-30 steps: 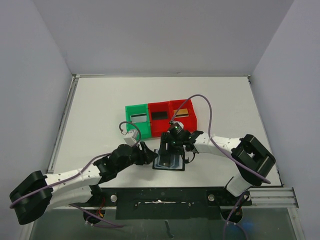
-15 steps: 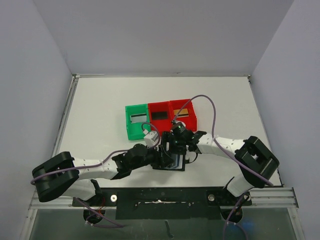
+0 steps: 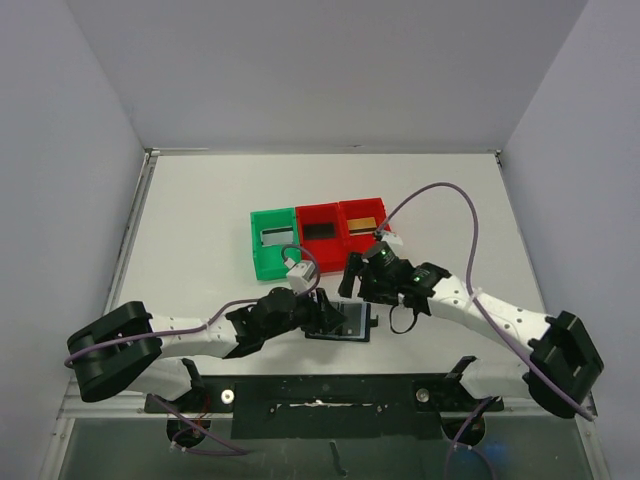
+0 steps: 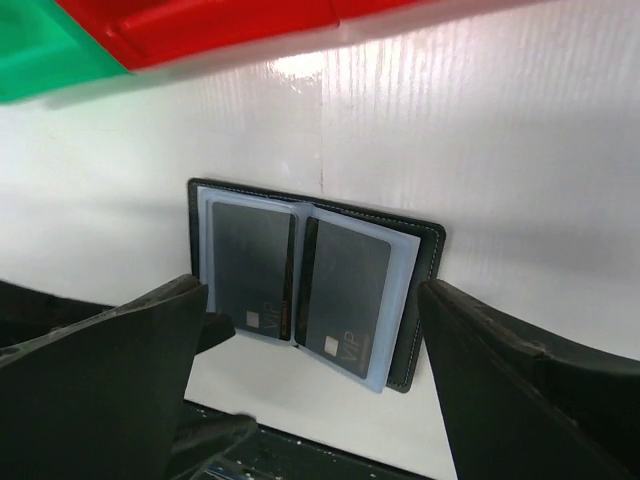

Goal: Take the credit cards out of the card holder

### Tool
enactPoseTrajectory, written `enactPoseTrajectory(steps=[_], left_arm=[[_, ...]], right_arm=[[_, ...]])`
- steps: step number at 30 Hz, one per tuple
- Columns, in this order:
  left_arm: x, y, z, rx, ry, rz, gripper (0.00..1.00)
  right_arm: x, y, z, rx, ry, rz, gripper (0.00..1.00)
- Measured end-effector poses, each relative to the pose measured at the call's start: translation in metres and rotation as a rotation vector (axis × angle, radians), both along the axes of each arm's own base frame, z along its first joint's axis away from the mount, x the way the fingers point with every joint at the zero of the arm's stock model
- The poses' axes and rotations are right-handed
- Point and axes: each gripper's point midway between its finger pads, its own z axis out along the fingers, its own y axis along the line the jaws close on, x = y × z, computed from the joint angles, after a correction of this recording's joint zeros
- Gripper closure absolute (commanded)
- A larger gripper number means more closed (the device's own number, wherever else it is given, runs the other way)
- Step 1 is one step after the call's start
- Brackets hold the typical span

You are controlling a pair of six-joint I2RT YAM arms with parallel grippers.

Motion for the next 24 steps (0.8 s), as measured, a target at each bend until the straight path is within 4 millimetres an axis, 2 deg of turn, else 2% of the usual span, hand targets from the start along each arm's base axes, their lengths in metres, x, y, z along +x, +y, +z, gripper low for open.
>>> enactPoseTrajectory(steps=[5,9,12,15,18,21,24], left_arm=[[0.006,0.007,-0.003,0.026,0.0,0.044,0.51],[0.014,0.021,-0.005,0.07,0.013,0.102,0.51],[0.027,0.034,0.001,0.074,0.021,0.151,0.51],[0.037,0.04,0.006,0.074,0.04,0.168,0.51],[0.037,0.037,0.011,0.066,0.057,0.146,0.51],[0.031,0.032,0.013,0.049,0.078,0.11,0.52],[0.026,0.025,0.017,0.034,0.109,0.078,0.53]], right_arm=[[0.004,-0.013,0.038,0.09,-0.135,-0.07,0.06],[0.001,-0.019,0.044,0.152,-0.207,-0.074,0.06],[0.001,-0.02,0.044,0.184,-0.236,-0.076,0.08],[0.004,-0.018,0.047,0.227,-0.247,-0.109,0.23],[0.007,-0.009,0.046,0.286,-0.245,-0.111,0.4],[0.005,0.001,0.032,0.327,-0.208,-0.103,0.51],[-0.002,0.003,0.006,0.312,-0.142,-0.103,0.56]])
